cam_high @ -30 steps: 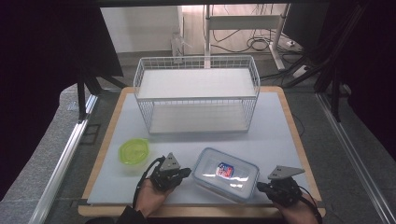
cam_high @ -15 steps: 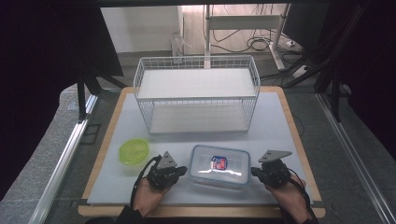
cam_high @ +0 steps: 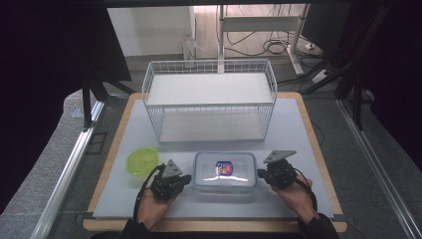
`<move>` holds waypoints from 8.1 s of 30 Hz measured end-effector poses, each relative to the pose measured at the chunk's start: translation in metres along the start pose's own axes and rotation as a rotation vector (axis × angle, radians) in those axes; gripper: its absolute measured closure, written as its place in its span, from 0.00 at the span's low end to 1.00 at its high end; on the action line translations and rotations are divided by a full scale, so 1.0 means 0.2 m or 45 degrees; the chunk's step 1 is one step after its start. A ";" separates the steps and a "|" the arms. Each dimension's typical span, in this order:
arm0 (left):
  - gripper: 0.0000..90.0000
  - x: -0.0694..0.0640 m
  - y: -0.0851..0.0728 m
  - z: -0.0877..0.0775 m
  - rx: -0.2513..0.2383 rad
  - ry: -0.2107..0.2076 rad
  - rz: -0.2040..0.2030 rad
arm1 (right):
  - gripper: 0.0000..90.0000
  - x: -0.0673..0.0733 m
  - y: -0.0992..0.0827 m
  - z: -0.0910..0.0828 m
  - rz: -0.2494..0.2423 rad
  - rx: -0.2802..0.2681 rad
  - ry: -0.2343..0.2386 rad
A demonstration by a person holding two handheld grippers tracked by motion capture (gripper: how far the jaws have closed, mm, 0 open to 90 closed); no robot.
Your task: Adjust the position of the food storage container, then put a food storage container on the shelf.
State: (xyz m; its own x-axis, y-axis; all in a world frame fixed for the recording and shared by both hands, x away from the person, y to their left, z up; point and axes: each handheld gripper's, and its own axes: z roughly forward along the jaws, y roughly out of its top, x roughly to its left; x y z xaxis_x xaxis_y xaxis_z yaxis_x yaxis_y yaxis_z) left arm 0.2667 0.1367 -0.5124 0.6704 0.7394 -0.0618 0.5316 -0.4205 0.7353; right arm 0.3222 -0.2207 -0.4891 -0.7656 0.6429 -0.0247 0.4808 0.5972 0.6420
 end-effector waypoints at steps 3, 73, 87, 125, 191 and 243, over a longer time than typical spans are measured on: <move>0.99 0.02 0.00 -0.01 0.006 0.000 -0.006 | 1.00 0.02 0.02 0.01 -0.023 -0.001 -0.006; 0.03 0.09 0.14 -0.05 -0.068 -0.162 -0.006 | 0.04 0.03 0.01 -0.13 0.123 -0.205 0.085; 0.00 0.13 0.22 0.15 0.007 -0.320 -0.075 | 0.02 0.00 0.05 0.05 0.203 -0.127 0.333; 0.44 0.09 0.04 -0.04 -0.107 -0.431 -0.215 | 0.55 -0.03 -0.03 -0.08 0.362 -0.191 0.503; 0.54 0.23 0.46 -0.38 -0.308 -0.216 -0.162 | 0.59 -0.10 0.46 -0.31 0.284 -0.463 0.390; 0.52 0.71 1.07 -0.47 -0.331 -0.199 -0.172 | 0.59 -0.44 1.10 -0.34 0.357 -0.623 0.370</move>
State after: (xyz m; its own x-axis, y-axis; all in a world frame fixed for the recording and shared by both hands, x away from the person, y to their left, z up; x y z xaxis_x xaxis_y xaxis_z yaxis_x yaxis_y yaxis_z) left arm 0.4268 0.2003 -0.2997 0.6849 0.6814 -0.2582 0.4844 -0.1610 0.8599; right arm 0.4666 -0.1791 -0.2945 -0.7569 0.5453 0.3602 0.4815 0.0928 0.8715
